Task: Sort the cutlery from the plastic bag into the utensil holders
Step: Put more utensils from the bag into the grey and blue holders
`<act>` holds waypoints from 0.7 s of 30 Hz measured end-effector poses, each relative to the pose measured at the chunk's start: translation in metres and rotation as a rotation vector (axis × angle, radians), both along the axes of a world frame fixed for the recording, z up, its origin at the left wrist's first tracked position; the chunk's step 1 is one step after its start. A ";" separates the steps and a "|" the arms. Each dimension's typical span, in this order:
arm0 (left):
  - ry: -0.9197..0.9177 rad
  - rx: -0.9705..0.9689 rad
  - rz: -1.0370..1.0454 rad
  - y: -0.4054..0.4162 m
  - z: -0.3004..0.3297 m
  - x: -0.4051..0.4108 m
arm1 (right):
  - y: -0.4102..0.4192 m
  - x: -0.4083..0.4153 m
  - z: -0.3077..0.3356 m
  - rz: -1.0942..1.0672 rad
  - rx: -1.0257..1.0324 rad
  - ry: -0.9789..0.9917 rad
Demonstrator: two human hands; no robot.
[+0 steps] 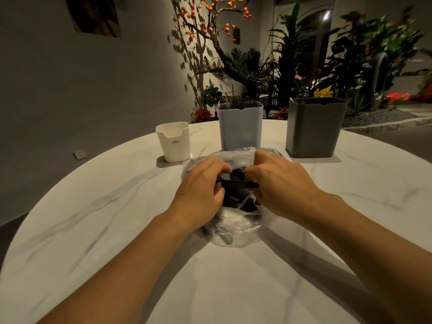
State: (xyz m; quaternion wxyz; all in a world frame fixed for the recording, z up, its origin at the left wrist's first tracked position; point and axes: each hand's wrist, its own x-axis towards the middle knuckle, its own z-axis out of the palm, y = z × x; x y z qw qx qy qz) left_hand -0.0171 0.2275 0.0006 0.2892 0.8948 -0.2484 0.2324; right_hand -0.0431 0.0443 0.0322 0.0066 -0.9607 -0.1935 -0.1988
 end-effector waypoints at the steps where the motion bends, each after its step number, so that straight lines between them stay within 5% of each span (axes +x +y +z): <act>1: 0.003 0.013 0.001 0.000 0.000 0.000 | 0.001 -0.001 -0.001 -0.009 -0.007 0.011; 14: 0.016 0.251 -0.004 -0.002 -0.004 0.001 | 0.004 0.001 -0.006 0.081 0.033 0.083; 21: -0.038 0.211 0.022 0.004 0.004 -0.002 | 0.005 0.003 -0.004 0.149 0.265 0.146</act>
